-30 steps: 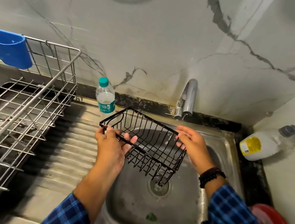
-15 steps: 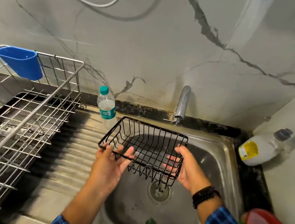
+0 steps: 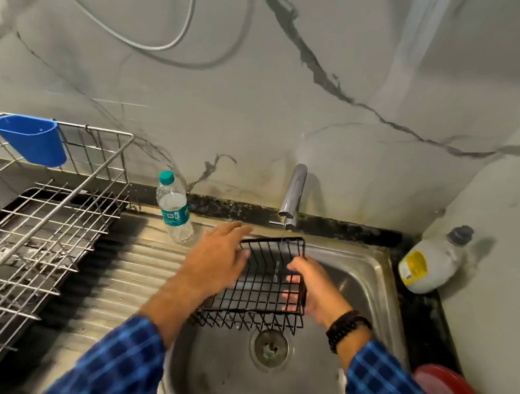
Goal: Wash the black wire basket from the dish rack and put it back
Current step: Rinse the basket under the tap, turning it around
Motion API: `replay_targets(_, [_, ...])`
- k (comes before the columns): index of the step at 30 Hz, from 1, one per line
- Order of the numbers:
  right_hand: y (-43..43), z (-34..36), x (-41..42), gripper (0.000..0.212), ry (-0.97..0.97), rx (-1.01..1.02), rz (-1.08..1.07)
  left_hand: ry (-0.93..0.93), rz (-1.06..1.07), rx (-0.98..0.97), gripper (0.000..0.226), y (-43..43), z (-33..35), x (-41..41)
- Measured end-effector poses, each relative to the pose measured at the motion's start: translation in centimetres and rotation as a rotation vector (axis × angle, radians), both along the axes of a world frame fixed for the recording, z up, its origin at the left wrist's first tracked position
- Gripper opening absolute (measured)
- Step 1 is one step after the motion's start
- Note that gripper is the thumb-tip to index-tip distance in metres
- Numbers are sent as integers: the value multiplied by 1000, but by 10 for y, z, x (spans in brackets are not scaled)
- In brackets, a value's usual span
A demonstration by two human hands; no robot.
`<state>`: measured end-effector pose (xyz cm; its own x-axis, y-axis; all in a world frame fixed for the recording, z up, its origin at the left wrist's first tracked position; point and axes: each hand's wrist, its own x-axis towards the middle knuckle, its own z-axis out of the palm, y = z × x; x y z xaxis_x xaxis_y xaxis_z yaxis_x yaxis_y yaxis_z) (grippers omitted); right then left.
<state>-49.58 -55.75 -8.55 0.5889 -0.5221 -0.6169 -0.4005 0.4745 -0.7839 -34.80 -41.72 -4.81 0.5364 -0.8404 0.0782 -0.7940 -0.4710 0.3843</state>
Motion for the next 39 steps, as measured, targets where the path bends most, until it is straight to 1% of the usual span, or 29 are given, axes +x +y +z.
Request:
replay_targets(3, [-2, 0, 8, 32, -12, -10, 41, -65, -201, 105, 51, -46, -4, -4])
replay_targets(5, [-7, 2, 9, 34, 6, -9, 60, -27, -262, 160, 51, -65, -10, -3])
replay_targets(7, [-14, 2, 6, 27, 26, 22, 69, 26, -246, 165, 44, -77, -14, 0])
replay_targets(9, [-23, -4, 1, 23, 57, 83, 111, 15, -226, 201, 35, -88, -18, 3])
replay_targets(11, [-29, -8, -1, 26, 74, 110, 156, 18, -218, 231, 28, -94, -26, 7])
replay_targets(12, [-32, -11, -1, 32, 63, 116, 162, 33, -203, 228, 27, -96, -31, 9])
replay_targets(15, [-36, -21, -2, 59, -45, 145, 126, 96, -112, 186, 27, -97, -45, 16])
replay_targets(16, [-37, -23, -4, 64, -94, 128, 112, 141, -79, 159, 26, -97, -49, 19])
replay_targets(19, [-35, -35, -16, 67, -202, 99, -10, 372, 23, 66, 28, -94, -51, 26])
replay_targets(21, [-24, -43, -24, 79, -254, 144, -126, 528, 138, -3, 30, -89, -53, 29])
replay_targets(22, [-14, -47, -27, 85, -267, 162, -159, 597, 218, -54, 31, -88, -58, 31])
replay_targets(24, [10, -52, -32, 94, -247, 165, -135, 640, 362, -119, 30, -84, -71, 35])
replay_targets(26, [34, -53, -35, 103, -197, 92, -61, 670, 459, -184, 24, -81, -78, 36])
replay_targets(28, [43, -47, -38, 111, -179, 20, -61, 680, 529, -208, 21, -77, -80, 36])
replay_targets(30, [41, -39, -43, 111, -153, -79, -22, 708, 582, -169, 15, -71, -80, 34])
replay_targets(31, [38, -36, -47, 105, -124, -111, 31, 730, 579, -167, 13, -69, -82, 34])
replay_targets(33, [29, -34, -54, 86, -84, -120, 75, 781, 550, -154, 33, -65, -84, 33])
replay_targets(34, [24, -34, -57, 78, -66, -124, 72, 808, 525, -132, 37, -65, -82, 31])
replay_targets(35, [20, -35, -61, 73, -49, -143, 63, 767, 476, -77, 38, -64, -80, 28])
replay_targets(36, [16, -38, -65, 71, -28, -165, 51, 680, 405, 3, 38, -64, -77, 27])
replay_targets(38, [16, -43, -70, 69, 3, -164, 15, 398, 279, 159, 35, -63, -73, 27])
replay_targets(39, [16, -46, -73, 68, 14, -153, 2, 275, 224, 188, 35, -62, -69, 26])
